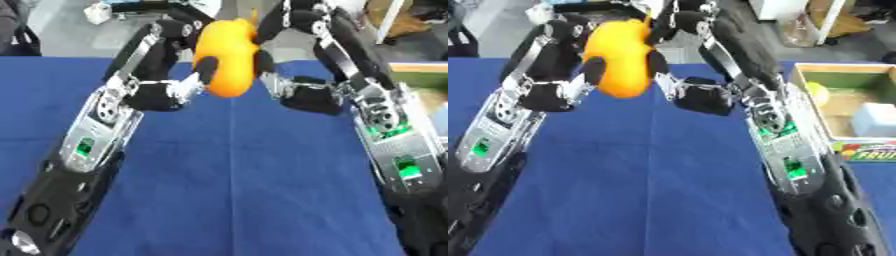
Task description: Pick up the objects with one hand, pass them to the other hand, and then place them into the box on the other side of the table.
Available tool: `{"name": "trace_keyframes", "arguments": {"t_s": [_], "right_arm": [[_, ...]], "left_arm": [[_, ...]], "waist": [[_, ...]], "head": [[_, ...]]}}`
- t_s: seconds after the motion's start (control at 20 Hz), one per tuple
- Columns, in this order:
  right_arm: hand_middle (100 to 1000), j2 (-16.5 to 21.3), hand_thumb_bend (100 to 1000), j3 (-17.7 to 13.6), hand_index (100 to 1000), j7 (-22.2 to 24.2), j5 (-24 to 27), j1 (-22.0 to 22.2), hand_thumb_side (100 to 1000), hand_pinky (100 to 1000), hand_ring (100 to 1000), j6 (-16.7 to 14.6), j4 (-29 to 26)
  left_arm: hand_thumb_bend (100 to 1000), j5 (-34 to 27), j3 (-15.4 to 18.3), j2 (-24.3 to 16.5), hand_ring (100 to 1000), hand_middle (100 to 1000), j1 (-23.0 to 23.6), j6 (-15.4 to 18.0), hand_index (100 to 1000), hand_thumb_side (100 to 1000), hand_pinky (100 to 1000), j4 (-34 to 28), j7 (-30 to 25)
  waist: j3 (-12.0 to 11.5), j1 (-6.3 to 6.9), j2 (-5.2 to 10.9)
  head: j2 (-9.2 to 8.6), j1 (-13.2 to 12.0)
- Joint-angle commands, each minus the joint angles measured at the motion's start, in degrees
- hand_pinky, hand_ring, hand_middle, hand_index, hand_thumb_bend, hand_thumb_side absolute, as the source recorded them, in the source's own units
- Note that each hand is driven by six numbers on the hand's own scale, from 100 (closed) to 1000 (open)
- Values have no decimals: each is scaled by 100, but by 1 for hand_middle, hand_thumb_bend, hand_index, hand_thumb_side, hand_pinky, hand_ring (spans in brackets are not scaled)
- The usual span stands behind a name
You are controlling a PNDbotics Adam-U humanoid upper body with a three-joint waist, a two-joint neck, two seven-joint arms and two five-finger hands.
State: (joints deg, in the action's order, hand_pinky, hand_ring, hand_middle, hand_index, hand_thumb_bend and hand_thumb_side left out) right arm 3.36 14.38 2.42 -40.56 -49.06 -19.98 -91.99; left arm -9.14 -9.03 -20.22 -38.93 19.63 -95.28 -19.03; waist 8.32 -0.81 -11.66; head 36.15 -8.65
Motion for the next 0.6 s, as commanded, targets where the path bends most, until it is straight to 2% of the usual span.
{"name": "trace_keyframes", "arguments": {"t_s": [0.05, 0.25, 0.6], "right_arm": [[554, 23, 100, 31, 462, -355, -64, -61, 100, 661, 556, 119, 18], [547, 17, 100, 70, 456, -557, -76, -37, 100, 648, 550, 164, 78], [548, 11, 100, 72, 456, -593, -52, -18, 100, 647, 551, 169, 85]], "left_arm": [[227, -55, -2, -8, 401, 454, -76, -23, 484, 323, 704, -117, -52], [229, -63, -10, -3, 409, 464, -61, -44, 493, 328, 709, -110, -96], [223, -72, -8, 6, 414, 471, -60, -55, 500, 330, 712, -108, -133]], "waist": [[-13, -20, 221], [-23, -19, 220], [-23, -19, 223]], "head": [[-11, 26], [3, 39], [10, 56]]}}
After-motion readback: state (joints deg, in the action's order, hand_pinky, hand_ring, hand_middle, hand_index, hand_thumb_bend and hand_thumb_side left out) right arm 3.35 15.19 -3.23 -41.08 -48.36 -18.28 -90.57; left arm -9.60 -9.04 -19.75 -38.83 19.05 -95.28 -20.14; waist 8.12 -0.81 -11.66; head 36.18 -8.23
